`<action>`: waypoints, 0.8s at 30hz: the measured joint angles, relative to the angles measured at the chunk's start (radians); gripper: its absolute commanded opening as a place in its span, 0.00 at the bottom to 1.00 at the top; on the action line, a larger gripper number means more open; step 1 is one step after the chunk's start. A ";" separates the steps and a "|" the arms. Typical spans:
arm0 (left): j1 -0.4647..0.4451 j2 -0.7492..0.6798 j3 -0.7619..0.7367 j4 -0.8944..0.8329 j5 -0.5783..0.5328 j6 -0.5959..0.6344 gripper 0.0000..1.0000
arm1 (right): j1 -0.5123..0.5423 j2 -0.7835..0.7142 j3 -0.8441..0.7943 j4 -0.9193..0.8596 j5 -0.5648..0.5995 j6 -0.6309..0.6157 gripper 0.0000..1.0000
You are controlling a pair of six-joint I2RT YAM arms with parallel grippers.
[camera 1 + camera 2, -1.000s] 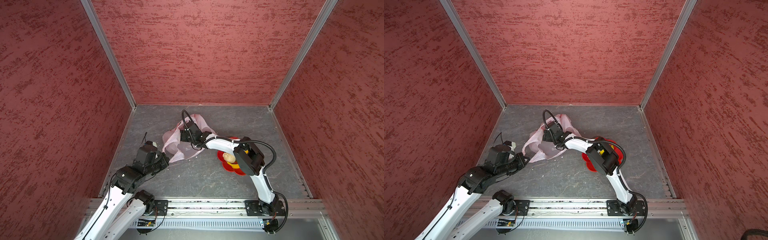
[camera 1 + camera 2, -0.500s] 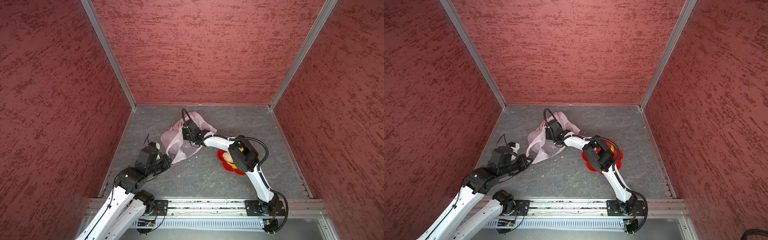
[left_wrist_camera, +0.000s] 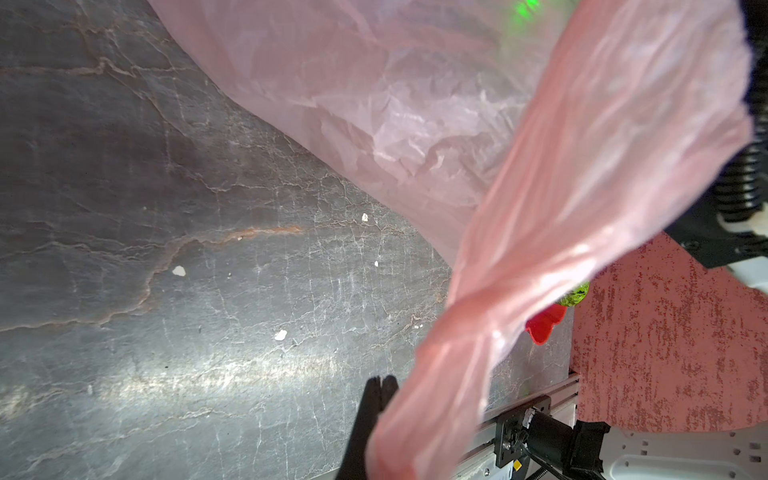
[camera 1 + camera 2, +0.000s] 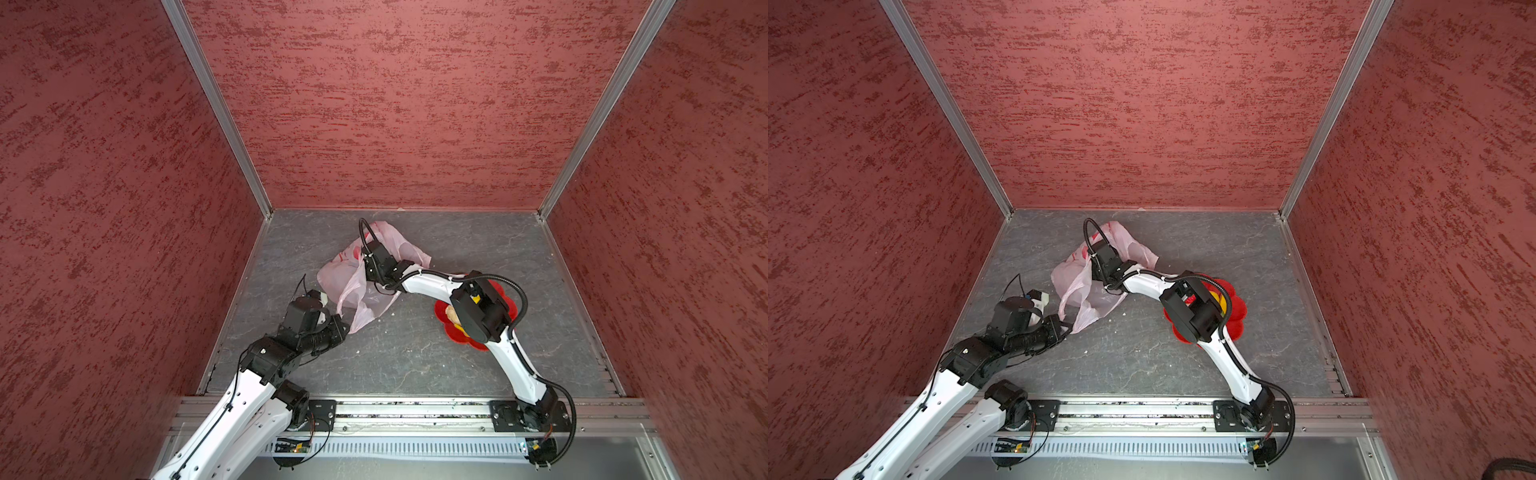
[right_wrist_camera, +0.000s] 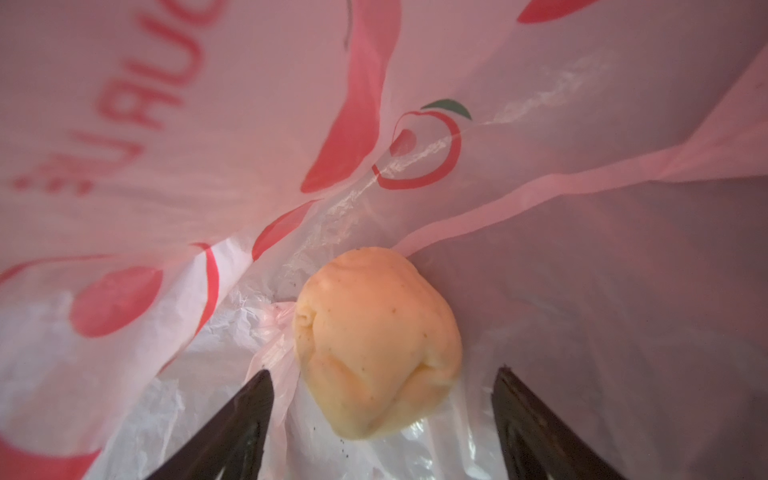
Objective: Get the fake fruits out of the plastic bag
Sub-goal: 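Bring the open right gripper down around the cream bun in the bag, then close the right gripper on the cream bun inside the bag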
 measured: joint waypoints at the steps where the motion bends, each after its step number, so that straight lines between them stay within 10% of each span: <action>1: 0.000 0.000 -0.003 0.006 0.003 0.001 0.00 | 0.000 0.008 0.009 0.001 -0.002 0.002 0.81; 24: 0.003 -0.044 -0.014 0.023 0.029 0.014 0.00 | 0.005 0.122 0.182 -0.032 0.043 0.072 0.44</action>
